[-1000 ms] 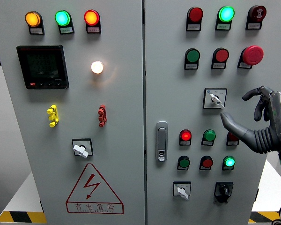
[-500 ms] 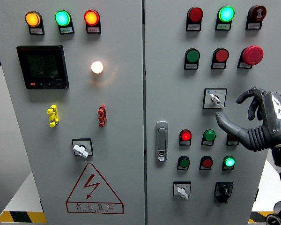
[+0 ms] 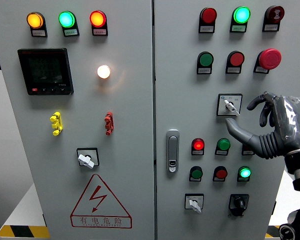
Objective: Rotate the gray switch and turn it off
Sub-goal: 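Close the right hand fingers around the white switch knob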
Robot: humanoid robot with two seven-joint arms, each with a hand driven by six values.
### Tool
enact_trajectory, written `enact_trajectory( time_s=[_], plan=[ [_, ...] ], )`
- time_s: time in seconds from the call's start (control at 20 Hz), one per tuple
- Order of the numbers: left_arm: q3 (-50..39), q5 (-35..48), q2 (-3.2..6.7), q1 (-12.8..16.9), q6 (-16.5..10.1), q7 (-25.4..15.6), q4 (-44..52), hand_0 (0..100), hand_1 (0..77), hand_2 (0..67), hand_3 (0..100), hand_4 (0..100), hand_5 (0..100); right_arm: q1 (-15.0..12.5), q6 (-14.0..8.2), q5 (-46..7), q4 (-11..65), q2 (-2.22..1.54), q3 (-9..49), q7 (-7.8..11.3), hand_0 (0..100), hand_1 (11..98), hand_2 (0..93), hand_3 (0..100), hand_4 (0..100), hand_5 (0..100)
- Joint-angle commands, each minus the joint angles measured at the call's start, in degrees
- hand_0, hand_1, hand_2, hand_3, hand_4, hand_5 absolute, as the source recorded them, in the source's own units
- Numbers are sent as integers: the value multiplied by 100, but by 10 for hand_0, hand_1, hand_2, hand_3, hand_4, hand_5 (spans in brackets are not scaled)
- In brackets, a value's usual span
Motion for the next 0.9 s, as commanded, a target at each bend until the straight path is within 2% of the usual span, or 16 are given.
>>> enact_trajectory(
  time_s=[0.0,0.35,0.5,0.85],
  plan=[
    [0,0,0,0,0,-5,0,0,0,131,183,96,118,20,0,0,-28,-9,-6,0,0,427,586,906,964,932],
    [0,0,0,0,0,4,0,0,0,131,183,96,118,28,0,-18,-55,-18,-138,-62,0,427,589,907,963,931],
    [0,0,0,0,0,-5,0,0,0,131,183,95,118,72,0,-18,-151,-9,-191,-123,0,427,590,909,965,931],
    [0,0,0,0,0,3,0,0,0,131,183,95,118,239,0,-18,-336,0,-305,-123,0,426,590,910,966,931]
  ],
)
